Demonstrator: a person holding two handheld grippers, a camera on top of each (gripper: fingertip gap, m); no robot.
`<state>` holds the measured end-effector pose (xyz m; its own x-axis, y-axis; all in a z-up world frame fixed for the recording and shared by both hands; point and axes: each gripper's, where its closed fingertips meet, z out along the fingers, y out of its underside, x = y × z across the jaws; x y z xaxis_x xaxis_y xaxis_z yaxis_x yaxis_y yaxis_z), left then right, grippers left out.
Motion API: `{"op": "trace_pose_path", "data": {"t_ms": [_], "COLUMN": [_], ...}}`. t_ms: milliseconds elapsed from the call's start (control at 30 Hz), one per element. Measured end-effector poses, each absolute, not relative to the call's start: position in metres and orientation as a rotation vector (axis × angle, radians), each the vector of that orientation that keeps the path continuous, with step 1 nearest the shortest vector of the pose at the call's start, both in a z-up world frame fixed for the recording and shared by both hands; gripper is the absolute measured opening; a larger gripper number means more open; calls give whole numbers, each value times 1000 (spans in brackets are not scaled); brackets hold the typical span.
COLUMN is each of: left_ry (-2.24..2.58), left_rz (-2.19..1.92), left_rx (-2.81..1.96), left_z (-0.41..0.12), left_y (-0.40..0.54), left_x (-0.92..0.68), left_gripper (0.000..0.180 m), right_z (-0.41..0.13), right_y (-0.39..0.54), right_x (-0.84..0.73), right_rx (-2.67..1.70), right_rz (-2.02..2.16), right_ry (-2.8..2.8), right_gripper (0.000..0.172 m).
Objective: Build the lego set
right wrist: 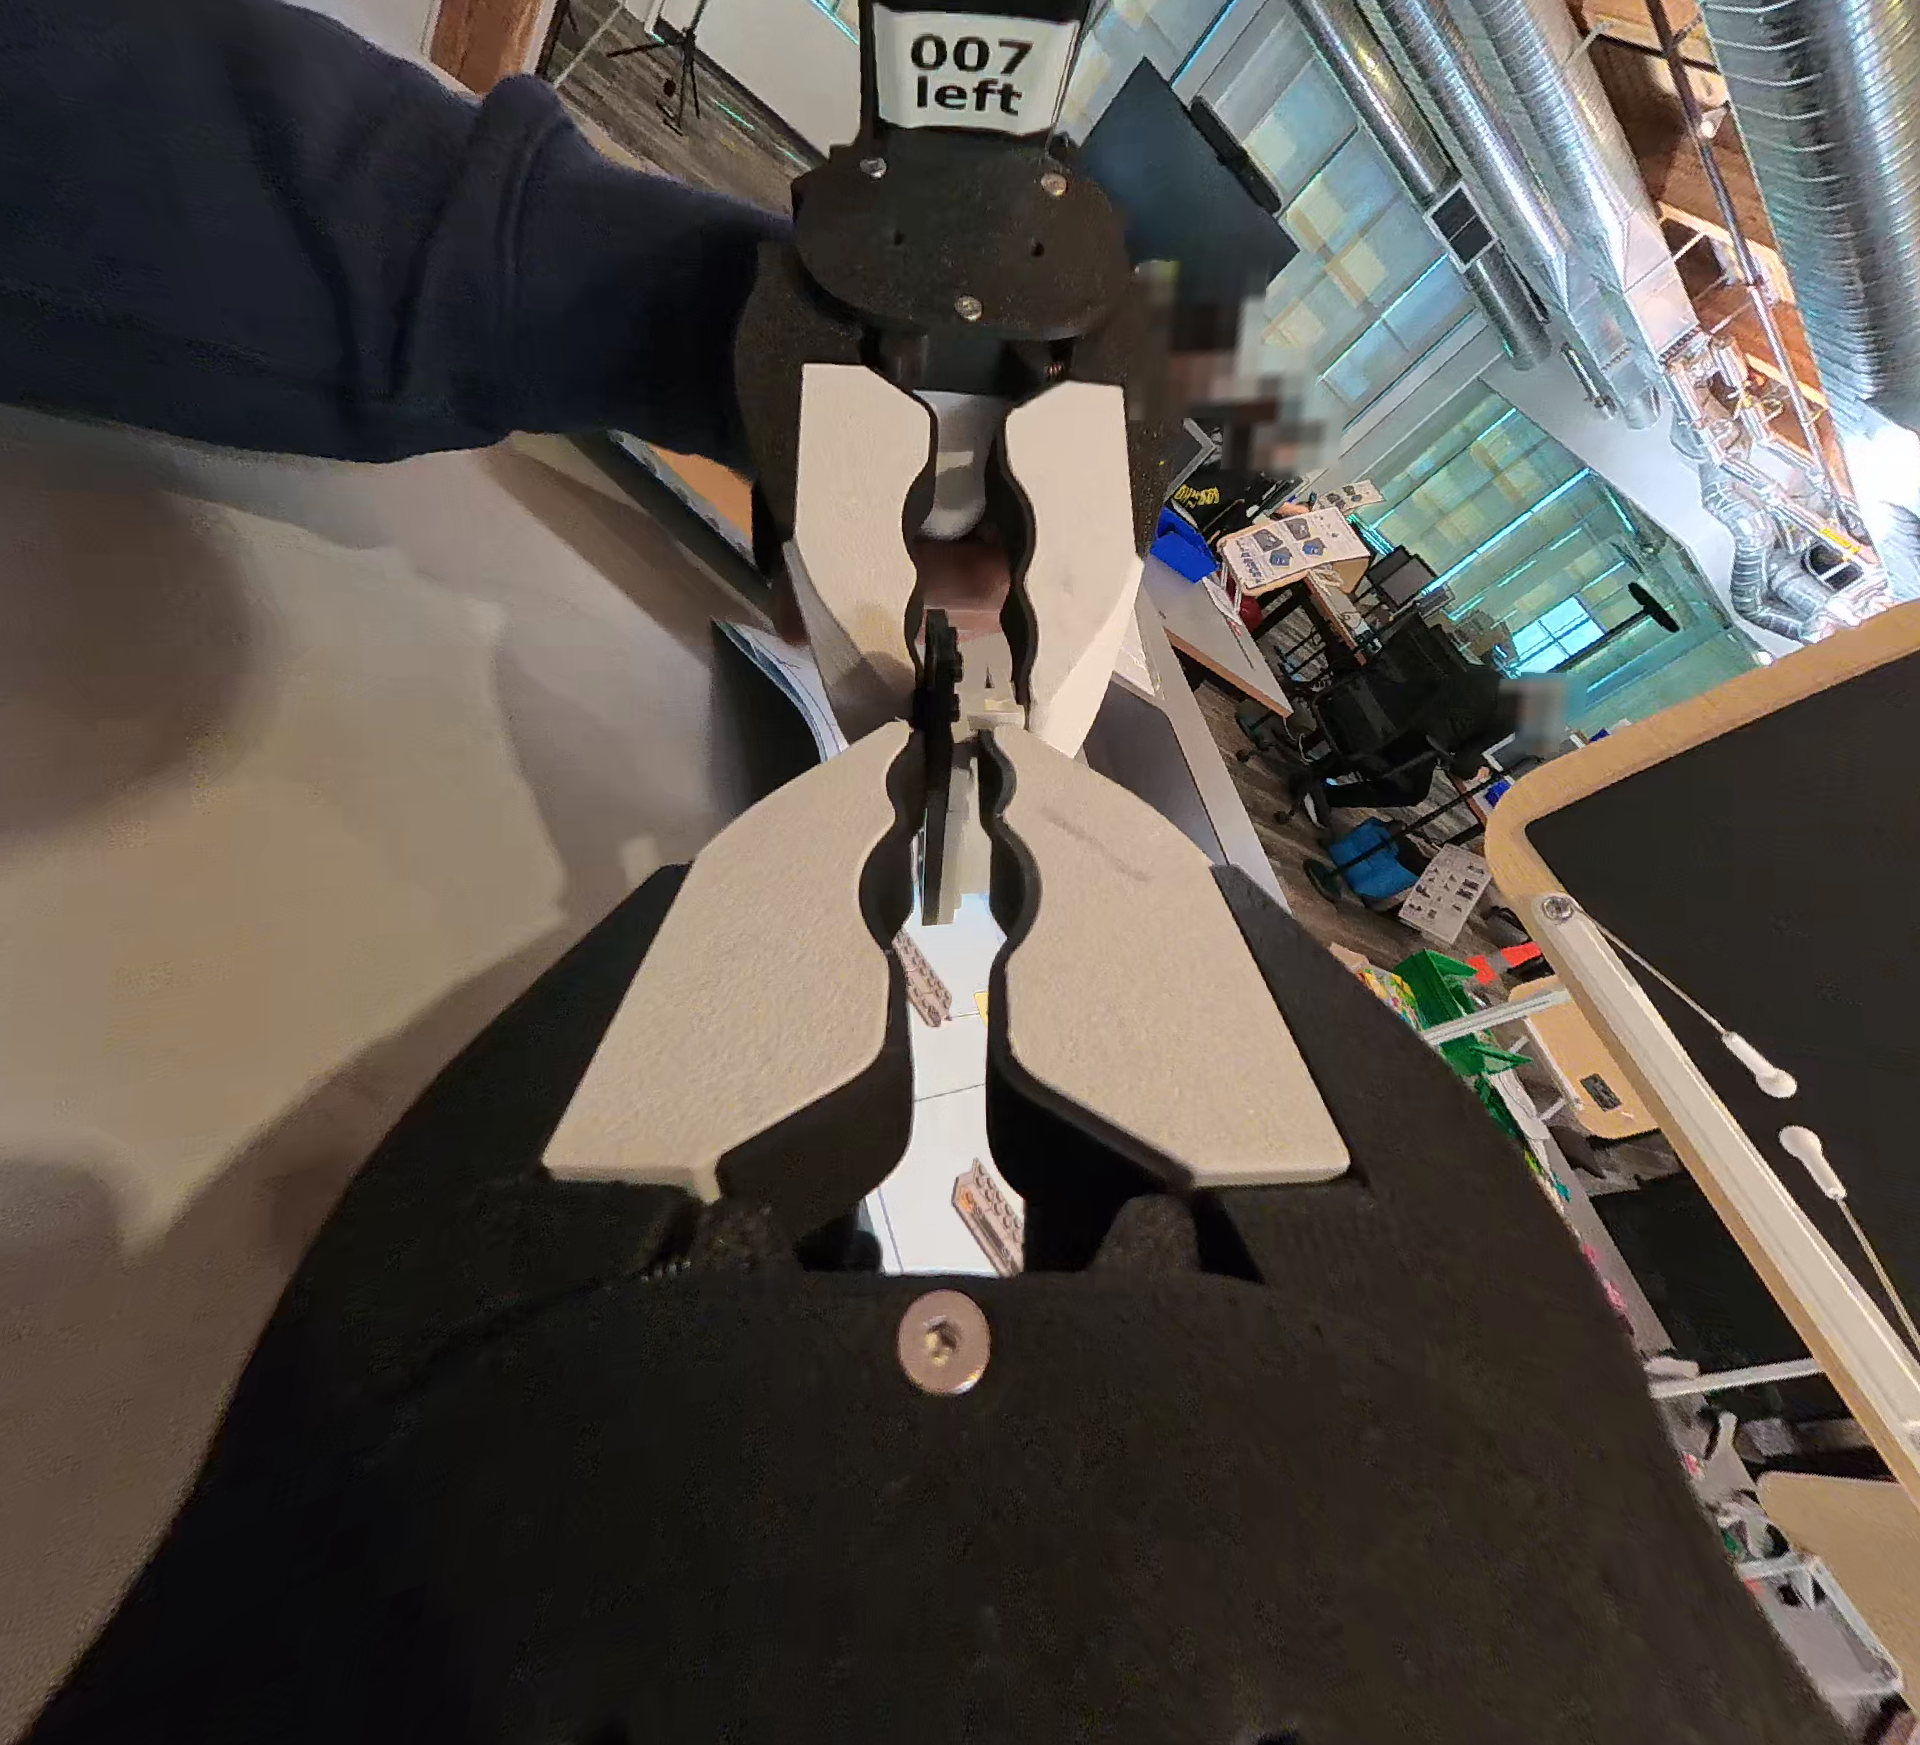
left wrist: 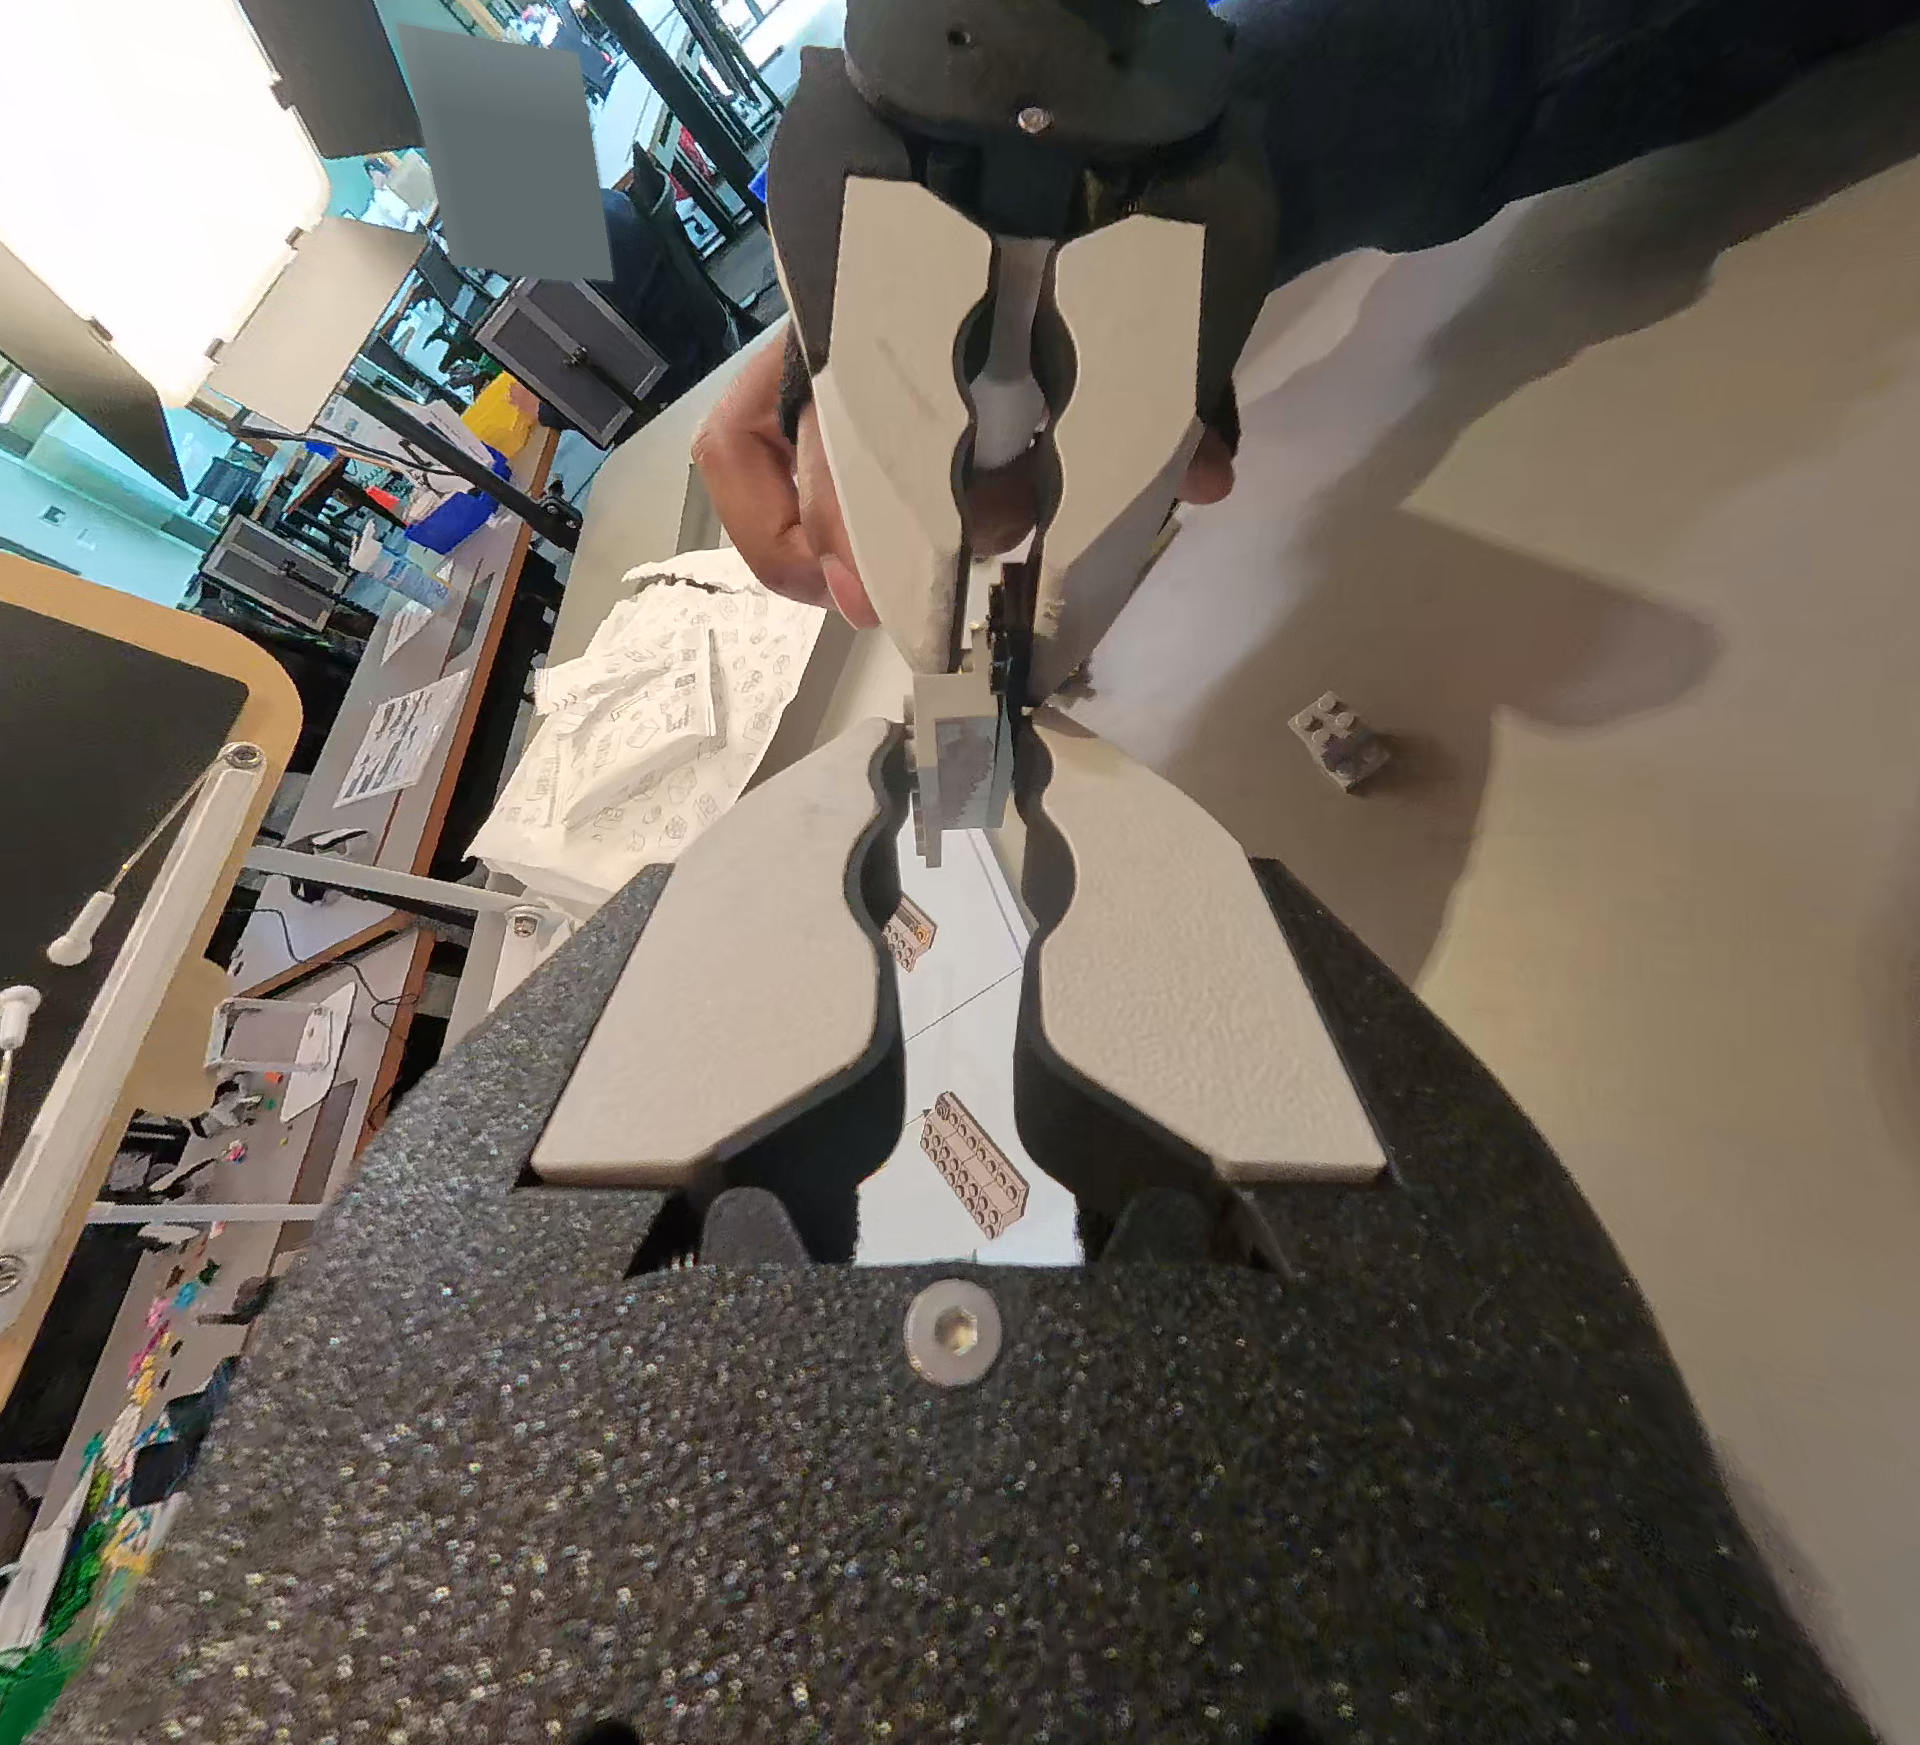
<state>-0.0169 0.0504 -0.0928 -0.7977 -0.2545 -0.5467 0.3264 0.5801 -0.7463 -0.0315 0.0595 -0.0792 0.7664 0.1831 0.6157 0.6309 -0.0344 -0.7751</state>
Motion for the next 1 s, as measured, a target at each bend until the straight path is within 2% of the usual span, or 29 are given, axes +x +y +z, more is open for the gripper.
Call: {"op": "trace_pose_path", "data": {"t_ms": [667,800,1000], "left_ry": [2098,2056,2043], "left_rz": [-1311,-1346,-1399], "left_rx": [60,24,38], "left_z": [-81,-77,-73], "left_y": [48,58,56], "left_x": [-17,-15,-18], "left_gripper": [19,19,19], "right_z": [-67,-66,-72], "right_y": [58,54,56], "right_x": [-30,-23,-25], "right_rx": [-1562,-1572,-1602], "right_rz": [-370,-344,-348], "right_ry": [-616,-572,-590], "right_gripper": [8,22,17]}}
